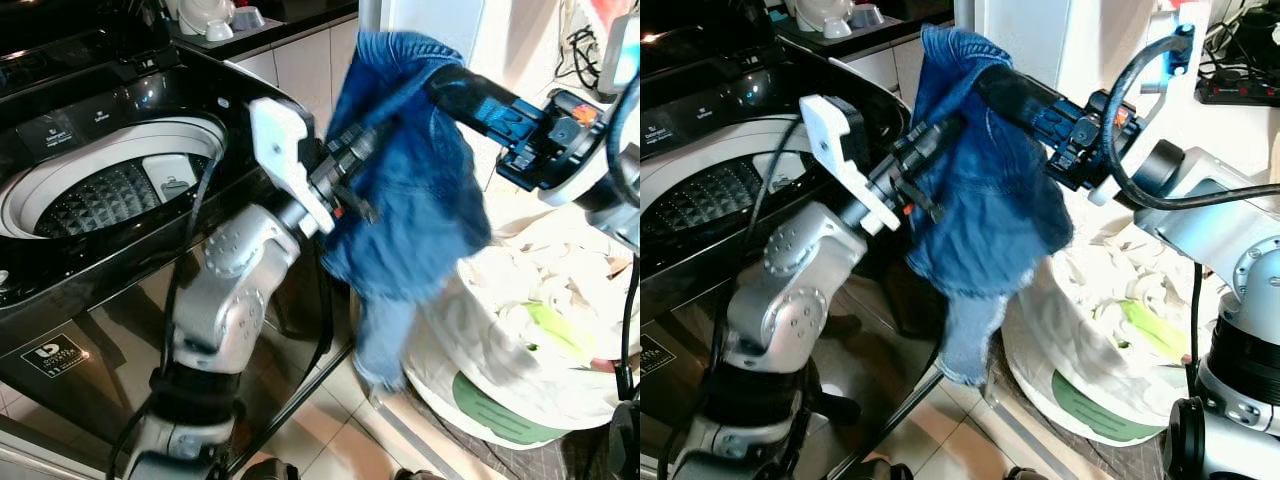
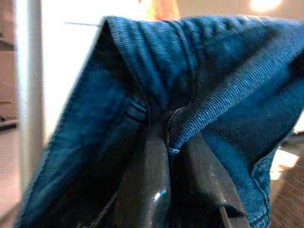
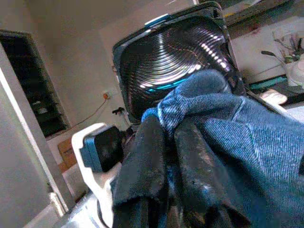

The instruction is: Clothes washing

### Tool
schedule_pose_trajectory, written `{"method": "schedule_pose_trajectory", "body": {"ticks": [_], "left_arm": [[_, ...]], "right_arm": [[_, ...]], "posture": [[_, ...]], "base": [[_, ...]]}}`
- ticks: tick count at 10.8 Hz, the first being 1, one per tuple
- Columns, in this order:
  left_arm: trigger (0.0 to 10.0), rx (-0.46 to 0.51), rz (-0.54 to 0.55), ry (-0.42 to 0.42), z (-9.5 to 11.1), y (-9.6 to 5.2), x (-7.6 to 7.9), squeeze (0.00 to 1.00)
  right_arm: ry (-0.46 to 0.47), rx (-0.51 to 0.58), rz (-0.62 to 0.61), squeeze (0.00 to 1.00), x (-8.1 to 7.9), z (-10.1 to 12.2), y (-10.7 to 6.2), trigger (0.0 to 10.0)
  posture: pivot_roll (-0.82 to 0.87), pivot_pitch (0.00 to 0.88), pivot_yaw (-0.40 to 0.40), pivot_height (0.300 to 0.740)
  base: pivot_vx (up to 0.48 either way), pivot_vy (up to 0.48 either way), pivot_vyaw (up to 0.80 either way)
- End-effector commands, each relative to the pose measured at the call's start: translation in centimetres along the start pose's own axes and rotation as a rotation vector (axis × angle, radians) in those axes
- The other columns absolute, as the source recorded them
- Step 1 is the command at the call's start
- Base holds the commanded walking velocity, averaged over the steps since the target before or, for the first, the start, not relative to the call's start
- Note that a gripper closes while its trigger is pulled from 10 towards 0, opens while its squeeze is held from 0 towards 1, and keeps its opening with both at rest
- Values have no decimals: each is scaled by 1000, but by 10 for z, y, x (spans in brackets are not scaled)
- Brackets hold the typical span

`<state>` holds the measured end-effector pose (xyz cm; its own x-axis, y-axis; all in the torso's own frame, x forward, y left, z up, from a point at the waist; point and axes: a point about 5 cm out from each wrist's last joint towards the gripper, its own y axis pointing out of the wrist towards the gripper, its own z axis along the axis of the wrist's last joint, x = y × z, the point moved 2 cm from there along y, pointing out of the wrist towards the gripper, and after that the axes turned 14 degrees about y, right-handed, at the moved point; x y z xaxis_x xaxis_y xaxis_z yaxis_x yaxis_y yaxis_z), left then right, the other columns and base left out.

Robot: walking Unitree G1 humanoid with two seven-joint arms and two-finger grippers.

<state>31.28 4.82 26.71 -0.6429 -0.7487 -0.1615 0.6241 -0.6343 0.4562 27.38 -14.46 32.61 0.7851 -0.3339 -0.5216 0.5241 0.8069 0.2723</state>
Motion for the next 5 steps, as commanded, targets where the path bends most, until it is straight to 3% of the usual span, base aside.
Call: {"method": "schedule_pose_trajectory", "body": {"ticks": [1, 2, 3, 4, 5], "left_arm": [[0, 19, 79, 44, 7, -1, -17, 0], [0, -10, 228, 183, 11, 4, -56, 0], [0, -56, 384, 418, 29, 11, -113, 0], [0, -80, 455, 552, 43, 13, -138, 0], [0, -149, 663, 877, 92, 9, -196, 0]], "right_arm": [[-18, 15, -11, 1000, 0, 4, 0, 10000], [-22, 13, -17, 1000, 1, 4, 1, 10000], [-55, -12, -42, 341, 3, 0, 3, 10000], [-62, -23, -39, 0, 3, -3, 4, 10000], [-89, -63, -29, 0, -2, -11, 6, 10000]], "posture": [[-88, 0, 89, 740], [-84, 0, 82, 740], [-84, 0, 79, 740], [-86, 0, 80, 740], [-103, 0, 93, 740]], "base": [[0, 0, 0], [0, 0, 0], [0, 0, 0], [0, 0, 0], [0, 0, 0]]}}
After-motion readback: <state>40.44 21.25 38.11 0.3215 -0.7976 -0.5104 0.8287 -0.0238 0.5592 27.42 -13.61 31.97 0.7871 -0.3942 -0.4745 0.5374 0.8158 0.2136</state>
